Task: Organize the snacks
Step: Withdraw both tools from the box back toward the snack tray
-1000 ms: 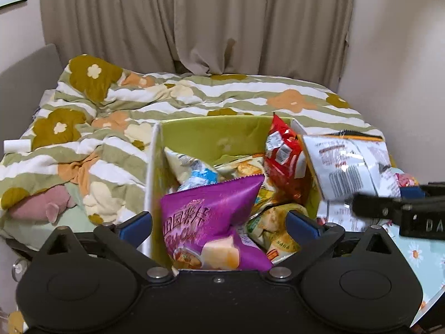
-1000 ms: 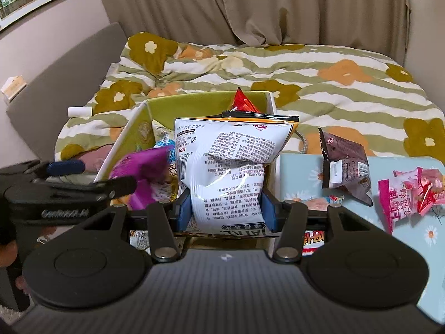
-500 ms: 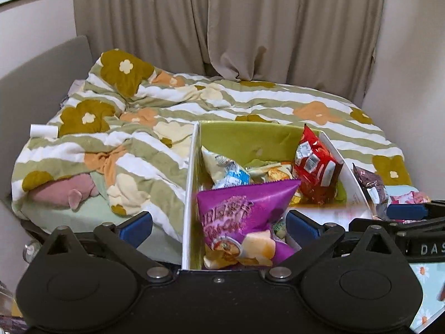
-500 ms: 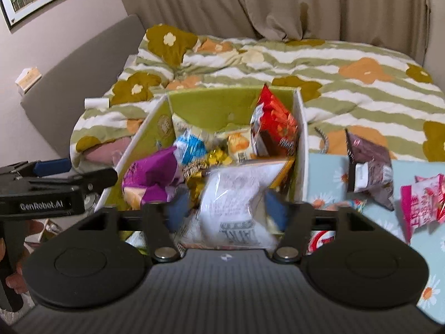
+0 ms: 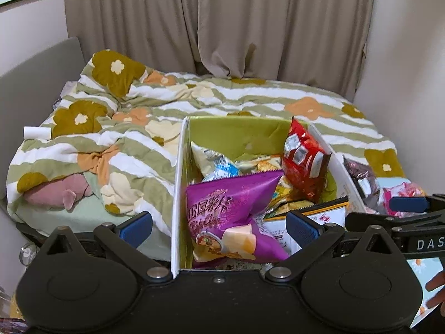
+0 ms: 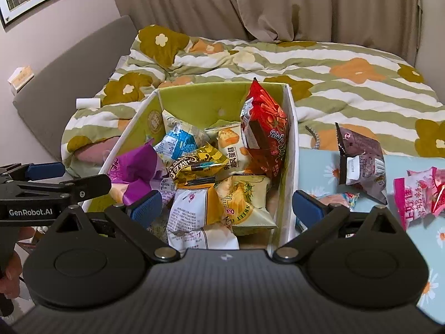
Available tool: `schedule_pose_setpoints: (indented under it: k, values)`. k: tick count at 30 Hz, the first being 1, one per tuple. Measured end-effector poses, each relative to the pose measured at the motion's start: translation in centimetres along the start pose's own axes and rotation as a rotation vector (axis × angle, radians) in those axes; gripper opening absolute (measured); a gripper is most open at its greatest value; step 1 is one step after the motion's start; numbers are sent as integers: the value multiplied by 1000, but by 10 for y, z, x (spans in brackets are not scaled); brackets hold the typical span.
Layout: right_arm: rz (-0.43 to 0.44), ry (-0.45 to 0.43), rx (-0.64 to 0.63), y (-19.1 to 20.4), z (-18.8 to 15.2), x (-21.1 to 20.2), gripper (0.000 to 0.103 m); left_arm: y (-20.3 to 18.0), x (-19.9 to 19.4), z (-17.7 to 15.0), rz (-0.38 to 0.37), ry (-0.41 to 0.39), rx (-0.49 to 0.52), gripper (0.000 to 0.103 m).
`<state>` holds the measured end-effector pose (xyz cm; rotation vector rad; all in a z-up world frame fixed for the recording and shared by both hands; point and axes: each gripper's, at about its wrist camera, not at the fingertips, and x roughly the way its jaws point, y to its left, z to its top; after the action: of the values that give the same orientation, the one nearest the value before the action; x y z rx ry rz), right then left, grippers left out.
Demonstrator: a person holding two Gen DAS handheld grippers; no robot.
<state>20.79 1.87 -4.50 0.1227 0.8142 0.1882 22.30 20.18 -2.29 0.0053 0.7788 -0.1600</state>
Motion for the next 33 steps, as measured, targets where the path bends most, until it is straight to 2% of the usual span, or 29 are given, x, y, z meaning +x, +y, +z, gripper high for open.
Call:
schedule_pose_setpoints:
  k: [5,15,25,33]
  values:
    - [-32,-62,4,-3,-8,-21,103,-9,-9,-2,-50,-15,15,103]
    - [-46,-142,32,-44,-10,-58,103,-61,-21,0,-74,-47,44,103]
    - [-62,-136,16,-136,1,-77,103,-155,-7,9,-86,-44,52,103]
    - [-81,-96,15,-214,3,-66,103,-236,27,0,-72,14,88,103]
